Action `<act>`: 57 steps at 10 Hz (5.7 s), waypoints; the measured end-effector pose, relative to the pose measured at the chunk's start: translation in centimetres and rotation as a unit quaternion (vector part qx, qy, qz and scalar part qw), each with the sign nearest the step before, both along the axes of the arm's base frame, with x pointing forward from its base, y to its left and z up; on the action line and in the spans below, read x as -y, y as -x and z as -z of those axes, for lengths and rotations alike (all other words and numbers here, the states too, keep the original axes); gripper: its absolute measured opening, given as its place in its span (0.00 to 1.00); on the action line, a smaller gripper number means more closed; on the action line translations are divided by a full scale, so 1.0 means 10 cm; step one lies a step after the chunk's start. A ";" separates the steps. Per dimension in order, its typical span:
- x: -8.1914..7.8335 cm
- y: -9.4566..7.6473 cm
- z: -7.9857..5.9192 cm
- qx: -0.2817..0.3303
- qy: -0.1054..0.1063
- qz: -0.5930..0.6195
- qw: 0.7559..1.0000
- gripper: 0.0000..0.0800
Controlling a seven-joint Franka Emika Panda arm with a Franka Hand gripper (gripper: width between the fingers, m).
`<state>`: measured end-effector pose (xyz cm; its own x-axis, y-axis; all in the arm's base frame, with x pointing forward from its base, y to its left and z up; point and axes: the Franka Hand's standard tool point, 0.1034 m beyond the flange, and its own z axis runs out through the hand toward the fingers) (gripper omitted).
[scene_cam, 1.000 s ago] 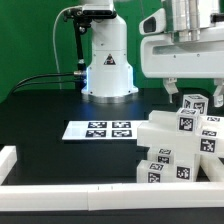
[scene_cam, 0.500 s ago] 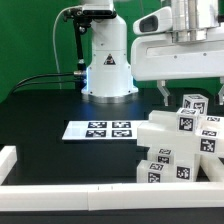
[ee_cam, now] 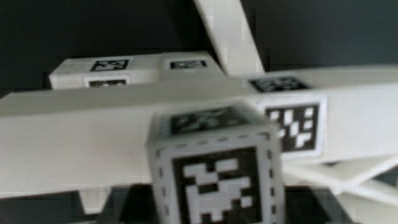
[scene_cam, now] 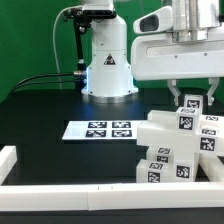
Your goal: Assemble chair
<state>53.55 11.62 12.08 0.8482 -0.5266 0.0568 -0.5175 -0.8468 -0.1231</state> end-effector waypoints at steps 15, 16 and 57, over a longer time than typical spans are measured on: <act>0.01 -0.03 -0.01 -0.009 -0.046 0.269 0.962 0.77; 0.01 0.00 0.02 -0.005 -0.034 0.190 0.981 0.80; -0.01 0.04 0.11 -0.008 -0.032 0.294 0.955 0.34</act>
Offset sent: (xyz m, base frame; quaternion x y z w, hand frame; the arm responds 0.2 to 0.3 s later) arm -0.0061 -0.0197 0.0051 0.0094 0.0353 0.2764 0.9603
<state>53.14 11.67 10.98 0.4057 -0.9140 -0.0021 -0.9033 -0.4007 -0.1532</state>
